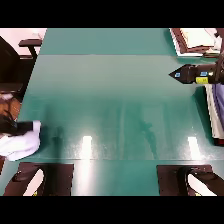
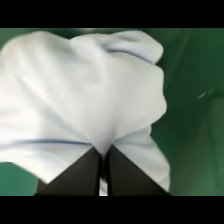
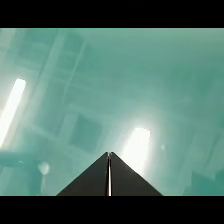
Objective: Fold the shirts.
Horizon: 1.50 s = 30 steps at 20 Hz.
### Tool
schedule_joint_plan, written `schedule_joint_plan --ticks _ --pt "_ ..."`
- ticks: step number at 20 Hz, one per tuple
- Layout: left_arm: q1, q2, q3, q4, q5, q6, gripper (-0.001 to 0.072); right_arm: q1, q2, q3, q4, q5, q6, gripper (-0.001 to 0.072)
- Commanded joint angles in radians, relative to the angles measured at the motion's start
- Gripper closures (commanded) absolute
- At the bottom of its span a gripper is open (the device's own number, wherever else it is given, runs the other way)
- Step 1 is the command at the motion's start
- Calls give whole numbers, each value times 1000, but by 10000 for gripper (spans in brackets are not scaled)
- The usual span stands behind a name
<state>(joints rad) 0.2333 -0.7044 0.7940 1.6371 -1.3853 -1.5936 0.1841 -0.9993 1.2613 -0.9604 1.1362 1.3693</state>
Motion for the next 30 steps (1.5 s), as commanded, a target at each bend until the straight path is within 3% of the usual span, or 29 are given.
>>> schedule_joint_plan --ticks 1,5,10,12,15,18,22,23,24,25,30 --pt "-1 1 313 -205 -9 1 680 -1 0 111 -1 -13 0 700" --pt "-1 1 621 -500 58 76 681 -1 0 259 -11 -47 0 700" --pt "-10 -45 741 -707 124 137 682 -25 -29 397 -10 -46 0 700" --pt "-101 -94 743 -697 143 137 682 -55 -64 460 -8 7 1 700" --pt "-347 -223 743 -604 155 135 682 -102 -122 546 -8 88 19 700" --pt "-589 -376 743 -463 107 100 681 -131 -161 596 -7 165 41 700" --pt "-814 -606 743 -426 60 121 675 -134 -158 578 -8 183 41 700" --pt "-849 -658 743 -433 79 137 482 -134 -150 565 -8 183 41 700" --pt "-870 -698 743 -435 107 136 189 -134 -141 550 -8 183 41 700" --pt "-875 -730 743 -436 140 136 108 -134 -132 535 -9 180 41 700" --pt "-723 -775 743 -410 315 132 109 -134 -97 463 -10 178 41 700"
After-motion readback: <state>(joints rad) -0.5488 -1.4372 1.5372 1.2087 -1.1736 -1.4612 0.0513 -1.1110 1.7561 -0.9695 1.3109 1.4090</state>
